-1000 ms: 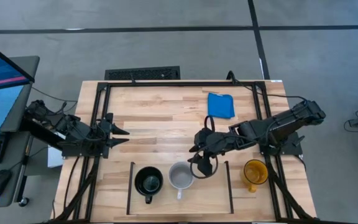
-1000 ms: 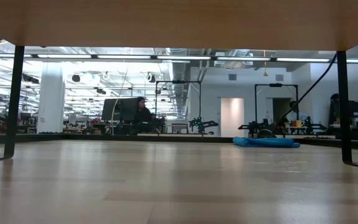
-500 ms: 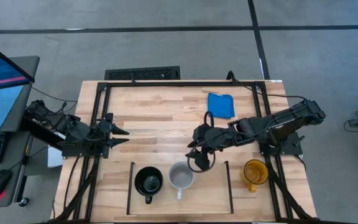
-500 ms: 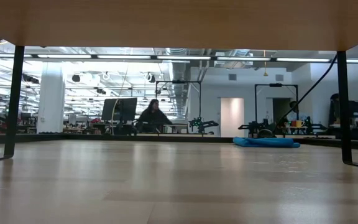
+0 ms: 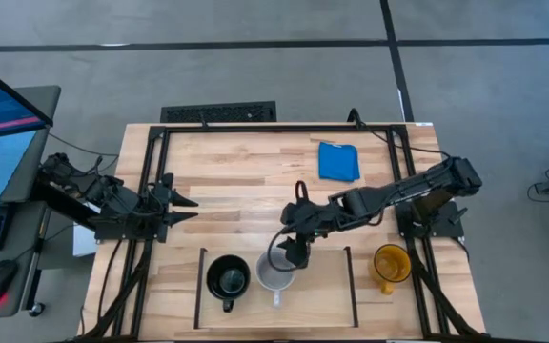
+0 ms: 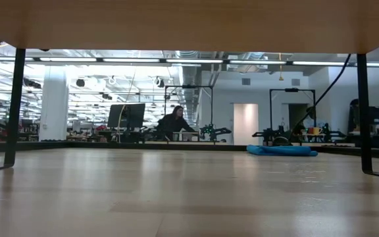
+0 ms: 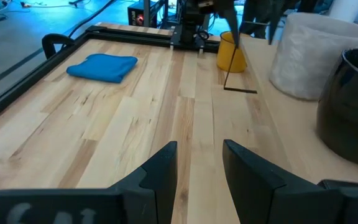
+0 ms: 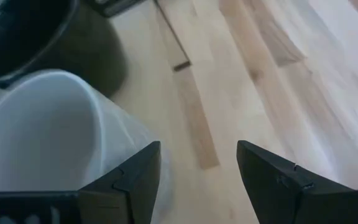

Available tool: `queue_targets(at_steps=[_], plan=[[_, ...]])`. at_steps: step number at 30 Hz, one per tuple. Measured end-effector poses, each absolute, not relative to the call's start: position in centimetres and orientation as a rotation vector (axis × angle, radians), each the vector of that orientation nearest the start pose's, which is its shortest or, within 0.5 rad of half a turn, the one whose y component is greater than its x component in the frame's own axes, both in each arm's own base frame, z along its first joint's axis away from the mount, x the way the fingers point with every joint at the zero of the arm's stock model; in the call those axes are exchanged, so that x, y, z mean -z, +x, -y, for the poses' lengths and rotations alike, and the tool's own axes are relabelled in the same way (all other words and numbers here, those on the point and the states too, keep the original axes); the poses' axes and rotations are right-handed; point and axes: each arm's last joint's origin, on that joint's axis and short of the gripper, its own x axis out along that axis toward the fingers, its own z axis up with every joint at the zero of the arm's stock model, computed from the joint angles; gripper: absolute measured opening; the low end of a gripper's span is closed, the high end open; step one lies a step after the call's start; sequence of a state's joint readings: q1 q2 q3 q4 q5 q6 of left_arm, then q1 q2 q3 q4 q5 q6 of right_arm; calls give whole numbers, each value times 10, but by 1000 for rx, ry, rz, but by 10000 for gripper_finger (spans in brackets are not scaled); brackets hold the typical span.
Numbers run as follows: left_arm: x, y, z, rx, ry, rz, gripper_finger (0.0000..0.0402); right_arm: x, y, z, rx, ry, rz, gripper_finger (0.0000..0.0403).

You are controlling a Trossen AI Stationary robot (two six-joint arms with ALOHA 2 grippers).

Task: Stack small to large cups/mugs on shelf
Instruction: Adjust the white mug

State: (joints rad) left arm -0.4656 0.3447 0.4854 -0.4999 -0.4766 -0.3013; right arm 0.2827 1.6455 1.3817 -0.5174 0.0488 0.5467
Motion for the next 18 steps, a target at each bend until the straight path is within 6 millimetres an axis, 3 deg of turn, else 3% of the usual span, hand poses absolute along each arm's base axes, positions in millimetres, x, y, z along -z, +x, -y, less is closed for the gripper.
queue_targets(at_steps=[4, 18], plan=[[-252, 89, 30, -63, -145, -327, 119, -295, 356, -102, -39, 377, -804, 235], [-252, 89, 30, -64, -149, -333, 119, -303, 351, -103, -9, 406, -803, 235]])
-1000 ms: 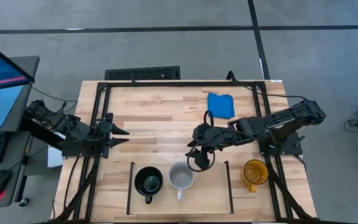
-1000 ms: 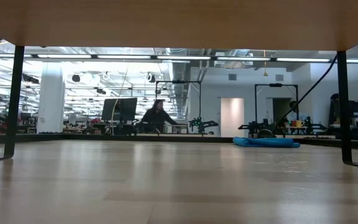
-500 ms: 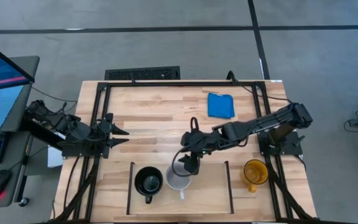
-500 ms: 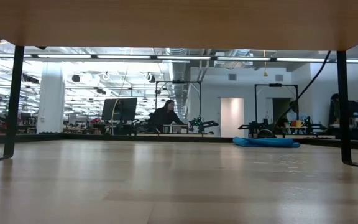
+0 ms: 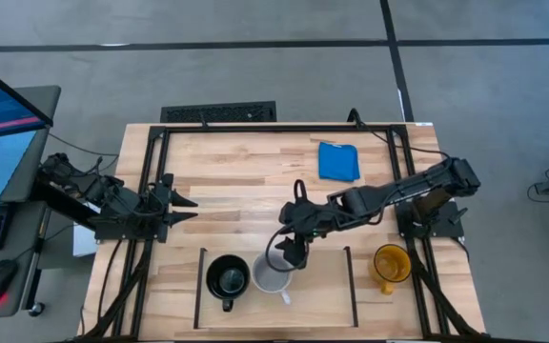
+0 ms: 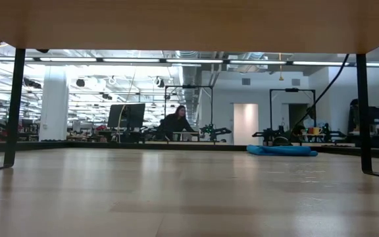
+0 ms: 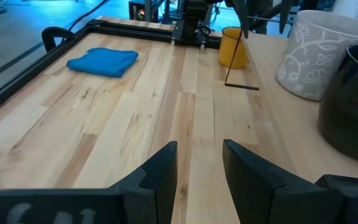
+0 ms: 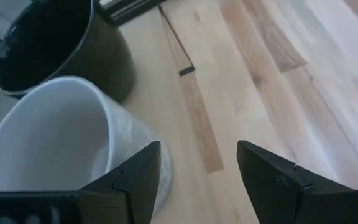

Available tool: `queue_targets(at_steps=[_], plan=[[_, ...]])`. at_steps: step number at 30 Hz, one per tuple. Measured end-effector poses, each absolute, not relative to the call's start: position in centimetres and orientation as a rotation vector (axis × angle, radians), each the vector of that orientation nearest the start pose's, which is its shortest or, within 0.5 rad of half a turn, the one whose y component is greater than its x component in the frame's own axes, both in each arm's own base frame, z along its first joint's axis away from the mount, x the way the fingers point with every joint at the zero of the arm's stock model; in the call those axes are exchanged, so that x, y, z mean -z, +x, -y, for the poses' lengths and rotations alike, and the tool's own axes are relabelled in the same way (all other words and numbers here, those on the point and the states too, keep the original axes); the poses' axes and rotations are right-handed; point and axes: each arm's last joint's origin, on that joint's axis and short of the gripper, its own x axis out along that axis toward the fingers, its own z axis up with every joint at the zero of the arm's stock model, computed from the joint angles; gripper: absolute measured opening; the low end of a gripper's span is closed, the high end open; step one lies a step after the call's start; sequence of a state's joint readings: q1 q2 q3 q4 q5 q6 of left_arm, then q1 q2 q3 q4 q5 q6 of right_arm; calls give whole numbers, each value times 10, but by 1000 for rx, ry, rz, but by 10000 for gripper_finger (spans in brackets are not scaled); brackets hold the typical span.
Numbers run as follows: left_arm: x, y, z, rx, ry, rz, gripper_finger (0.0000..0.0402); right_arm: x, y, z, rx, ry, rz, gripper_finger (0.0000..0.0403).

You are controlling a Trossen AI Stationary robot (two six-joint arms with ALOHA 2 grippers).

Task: Stack small to large cups/mugs on shelf
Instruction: Adjust the white mug

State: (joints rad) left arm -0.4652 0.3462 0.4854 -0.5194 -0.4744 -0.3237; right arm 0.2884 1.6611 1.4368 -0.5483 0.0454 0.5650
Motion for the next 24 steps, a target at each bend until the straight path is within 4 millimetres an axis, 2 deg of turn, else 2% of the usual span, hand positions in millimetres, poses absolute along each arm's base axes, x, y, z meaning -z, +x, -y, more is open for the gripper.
queue_targets(at_steps=[24], plan=[[-252, 89, 30, -64, -166, -333, 119, -300, 336, -135, -12, 504, -872, 235]])
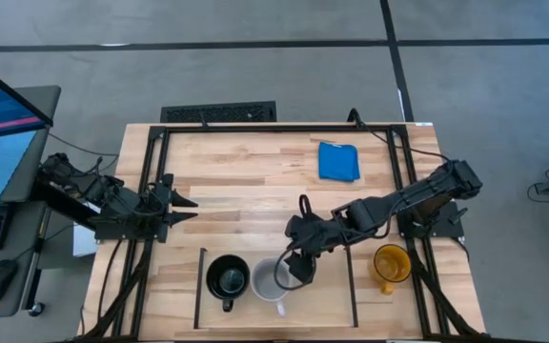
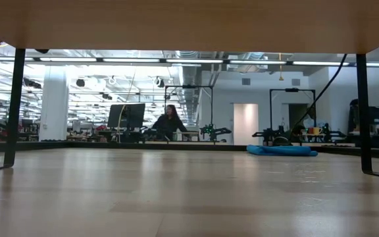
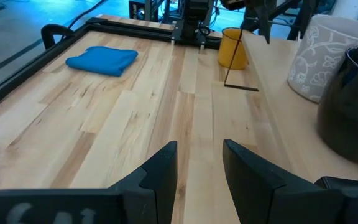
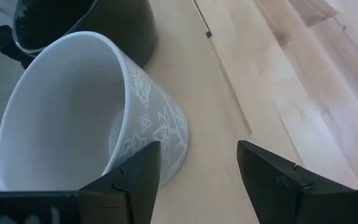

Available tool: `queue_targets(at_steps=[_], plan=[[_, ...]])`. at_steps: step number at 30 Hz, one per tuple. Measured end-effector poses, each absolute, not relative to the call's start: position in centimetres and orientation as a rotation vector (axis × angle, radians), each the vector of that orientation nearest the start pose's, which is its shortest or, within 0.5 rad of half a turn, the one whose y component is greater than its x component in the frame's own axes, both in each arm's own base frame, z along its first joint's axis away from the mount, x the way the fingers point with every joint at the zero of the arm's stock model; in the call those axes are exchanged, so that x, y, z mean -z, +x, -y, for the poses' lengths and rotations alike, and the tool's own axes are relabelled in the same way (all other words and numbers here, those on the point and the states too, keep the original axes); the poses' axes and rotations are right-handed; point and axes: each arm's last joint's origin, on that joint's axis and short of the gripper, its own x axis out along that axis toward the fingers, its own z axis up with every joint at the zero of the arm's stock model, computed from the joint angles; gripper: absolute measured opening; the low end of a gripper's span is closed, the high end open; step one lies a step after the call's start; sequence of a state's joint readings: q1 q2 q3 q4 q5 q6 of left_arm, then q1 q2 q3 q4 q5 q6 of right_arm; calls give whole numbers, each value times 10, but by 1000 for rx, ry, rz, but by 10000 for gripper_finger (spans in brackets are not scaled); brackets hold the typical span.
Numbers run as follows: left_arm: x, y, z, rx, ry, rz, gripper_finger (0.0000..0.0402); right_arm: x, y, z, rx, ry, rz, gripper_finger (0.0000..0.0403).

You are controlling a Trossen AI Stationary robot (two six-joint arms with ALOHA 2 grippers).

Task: Stack small to large cups/mugs on shelf
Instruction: Adjust the white mug

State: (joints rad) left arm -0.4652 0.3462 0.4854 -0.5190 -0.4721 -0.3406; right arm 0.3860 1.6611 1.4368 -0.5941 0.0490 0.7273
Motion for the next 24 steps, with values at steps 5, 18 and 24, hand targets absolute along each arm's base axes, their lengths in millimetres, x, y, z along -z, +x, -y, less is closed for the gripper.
queue_targets(at_steps=[5, 18, 24], plan=[[-252, 89, 30, -64, -168, -333, 119, -300, 333, -142, -17, 525, -879, 235], [-251, 89, 30, -66, -167, -339, 119, -300, 328, -152, -19, 560, -892, 235], [-251, 89, 30, -66, -167, -338, 119, -300, 327, -155, -18, 566, -894, 235]])
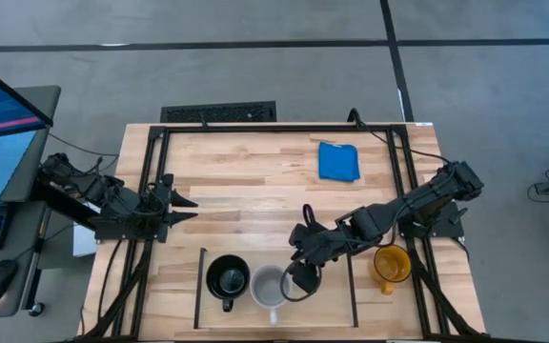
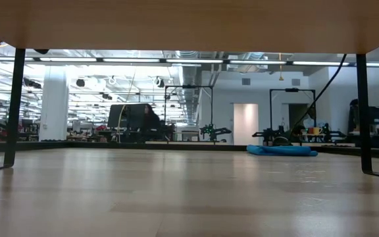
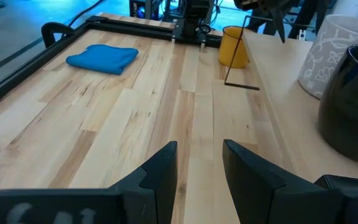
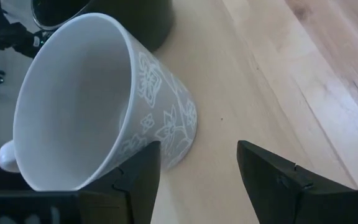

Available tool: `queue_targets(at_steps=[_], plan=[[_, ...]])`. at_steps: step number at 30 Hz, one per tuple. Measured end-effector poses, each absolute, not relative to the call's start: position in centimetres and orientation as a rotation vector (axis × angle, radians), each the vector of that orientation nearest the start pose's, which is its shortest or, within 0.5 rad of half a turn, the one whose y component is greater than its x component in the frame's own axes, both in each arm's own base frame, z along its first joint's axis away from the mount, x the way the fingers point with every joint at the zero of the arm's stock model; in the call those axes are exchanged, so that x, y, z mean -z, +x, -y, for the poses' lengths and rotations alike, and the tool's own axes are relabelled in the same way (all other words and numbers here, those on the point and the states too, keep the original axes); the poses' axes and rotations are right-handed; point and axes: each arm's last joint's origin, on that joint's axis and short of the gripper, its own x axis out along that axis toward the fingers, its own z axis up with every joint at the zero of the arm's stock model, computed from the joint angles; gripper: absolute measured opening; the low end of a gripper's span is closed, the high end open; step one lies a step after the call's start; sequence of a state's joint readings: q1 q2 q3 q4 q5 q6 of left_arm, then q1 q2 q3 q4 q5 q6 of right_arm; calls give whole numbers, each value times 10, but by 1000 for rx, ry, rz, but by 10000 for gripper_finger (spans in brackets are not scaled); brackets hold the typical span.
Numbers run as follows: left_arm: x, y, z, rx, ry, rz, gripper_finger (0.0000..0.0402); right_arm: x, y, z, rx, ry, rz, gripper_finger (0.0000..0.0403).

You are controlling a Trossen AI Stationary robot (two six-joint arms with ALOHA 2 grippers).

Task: Stack small to large cups/mugs on shelf
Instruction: Adjust the white mug, then put the orange mug beside the white mug on the shelf

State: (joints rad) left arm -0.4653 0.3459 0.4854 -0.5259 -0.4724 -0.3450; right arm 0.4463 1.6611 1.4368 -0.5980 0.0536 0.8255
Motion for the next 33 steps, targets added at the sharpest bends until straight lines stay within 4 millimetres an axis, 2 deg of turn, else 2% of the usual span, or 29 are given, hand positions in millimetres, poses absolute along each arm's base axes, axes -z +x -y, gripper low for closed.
queue_targets(at_steps=[9, 15, 19, 23, 30, 33], plan=[[-251, 89, 30, -67, -171, -339, 119, -299, 324, -159, -19, 570, -903, 235], [-251, 89, 30, -67, -171, -338, 119, -298, 316, -146, 124, 510, -935, 235], [-251, 89, 30, -67, -171, -338, 119, -312, 306, -136, 170, 491, -894, 235], [-251, 89, 30, -67, -175, -338, 119, -337, 289, -132, 144, 509, -806, 235], [-251, 88, 30, -68, -173, -341, 119, -367, 260, -146, 46, 533, -689, 235], [-250, 88, 30, -70, -169, -349, 119, -371, 253, -159, -2, 567, -669, 235]])
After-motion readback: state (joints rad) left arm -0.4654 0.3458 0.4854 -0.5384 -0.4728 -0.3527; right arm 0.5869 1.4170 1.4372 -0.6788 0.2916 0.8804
